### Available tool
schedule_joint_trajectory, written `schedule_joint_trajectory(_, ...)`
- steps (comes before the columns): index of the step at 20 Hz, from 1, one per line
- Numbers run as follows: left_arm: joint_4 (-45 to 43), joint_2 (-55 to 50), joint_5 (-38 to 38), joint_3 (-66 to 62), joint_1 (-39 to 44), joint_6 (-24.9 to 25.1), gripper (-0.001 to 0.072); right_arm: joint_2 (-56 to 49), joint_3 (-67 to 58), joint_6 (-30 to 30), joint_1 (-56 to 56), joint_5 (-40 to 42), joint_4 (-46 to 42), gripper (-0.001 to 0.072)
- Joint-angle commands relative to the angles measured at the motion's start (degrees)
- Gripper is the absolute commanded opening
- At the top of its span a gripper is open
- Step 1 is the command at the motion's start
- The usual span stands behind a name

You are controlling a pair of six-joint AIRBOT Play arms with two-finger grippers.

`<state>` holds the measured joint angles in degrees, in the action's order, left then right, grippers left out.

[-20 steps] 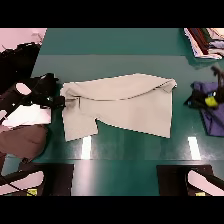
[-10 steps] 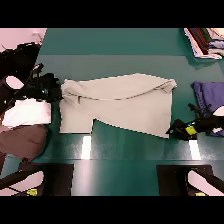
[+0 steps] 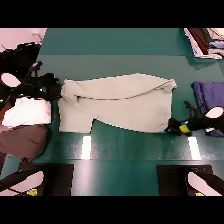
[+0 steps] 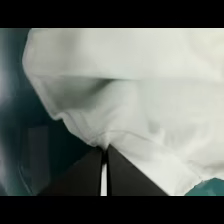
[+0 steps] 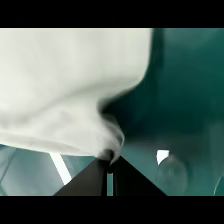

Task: Fold the shirts.

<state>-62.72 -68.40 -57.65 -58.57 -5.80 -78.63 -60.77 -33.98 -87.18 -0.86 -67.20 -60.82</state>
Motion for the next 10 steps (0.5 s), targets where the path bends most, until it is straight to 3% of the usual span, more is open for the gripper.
schedule_joint_trajectory(1,-0.1,5.9,-2.3,-6.6,0.0,-0.1,0.0025,6.3,-10.0,0.3,0.4,-1.5,0.8,0.0017)
schedule_joint_trajectory(4,-0.1,13.6,-3.8,-19.3,0.0,-0.7,0.0025,11.1,-28.2,0.3,0.4,-1.2,0.2,0.0017)
schedule_joint_trajectory(10,-0.1,21.2,-3.5,-52.2,0.0,-2.5,0.0025,11.0,-67.5,0.2,0.4,-4.4,-10.3,0.0017)
